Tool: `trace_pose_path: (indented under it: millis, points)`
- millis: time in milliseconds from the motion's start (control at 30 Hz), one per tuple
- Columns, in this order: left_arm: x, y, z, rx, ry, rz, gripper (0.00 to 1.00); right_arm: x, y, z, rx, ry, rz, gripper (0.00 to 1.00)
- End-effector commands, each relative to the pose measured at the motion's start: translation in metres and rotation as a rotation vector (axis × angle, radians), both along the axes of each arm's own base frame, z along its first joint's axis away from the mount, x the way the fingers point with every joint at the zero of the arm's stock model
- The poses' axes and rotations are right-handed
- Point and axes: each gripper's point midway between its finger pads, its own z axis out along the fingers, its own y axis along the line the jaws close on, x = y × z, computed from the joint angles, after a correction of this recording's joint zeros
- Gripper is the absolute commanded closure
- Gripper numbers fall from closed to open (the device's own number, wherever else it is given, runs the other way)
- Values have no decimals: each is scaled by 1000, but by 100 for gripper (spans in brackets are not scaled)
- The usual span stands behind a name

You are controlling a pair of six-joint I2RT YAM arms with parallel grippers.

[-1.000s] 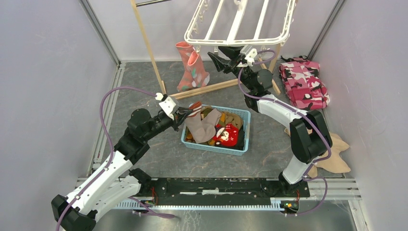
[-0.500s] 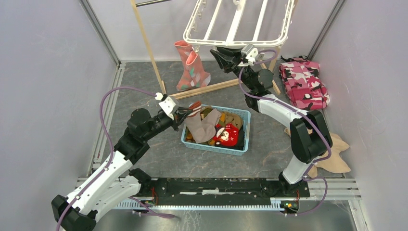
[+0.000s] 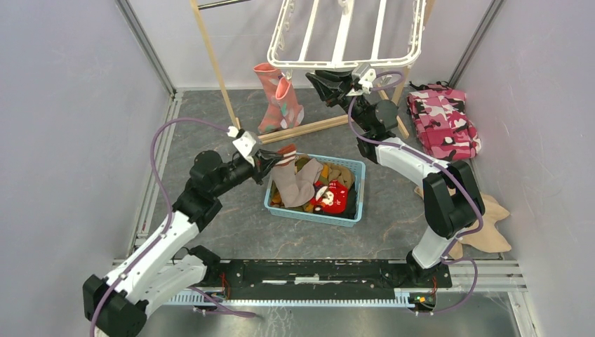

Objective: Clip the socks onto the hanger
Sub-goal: Open the clamp at the hanger, then clamp the sock onto the hanger.

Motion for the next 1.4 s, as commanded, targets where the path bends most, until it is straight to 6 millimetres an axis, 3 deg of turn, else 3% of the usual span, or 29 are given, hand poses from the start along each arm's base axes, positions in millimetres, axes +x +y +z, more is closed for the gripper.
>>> trace_pose_path:
  millis: [0,233,467,833,1167,1367]
  points:
    - [7,-24,32,-146,54,-119,98,-5,2,15,30,11,32,94]
    - [47,-47,41,-154,32,-144,98,-6,1,12,33,44,48,97]
    - [92,-58,57,-146,-152,-96,98,-9,0,15,35,64,67,98]
    - [150,-67,53,39,-381,-52,98,-13,-6,17,39,78,92,98]
    - [165,-60,61,165,-598,-6,98,-16,-1,19,46,77,134,98]
    - [164,-60,59,221,-689,-105,98,-23,1,22,36,50,165,98]
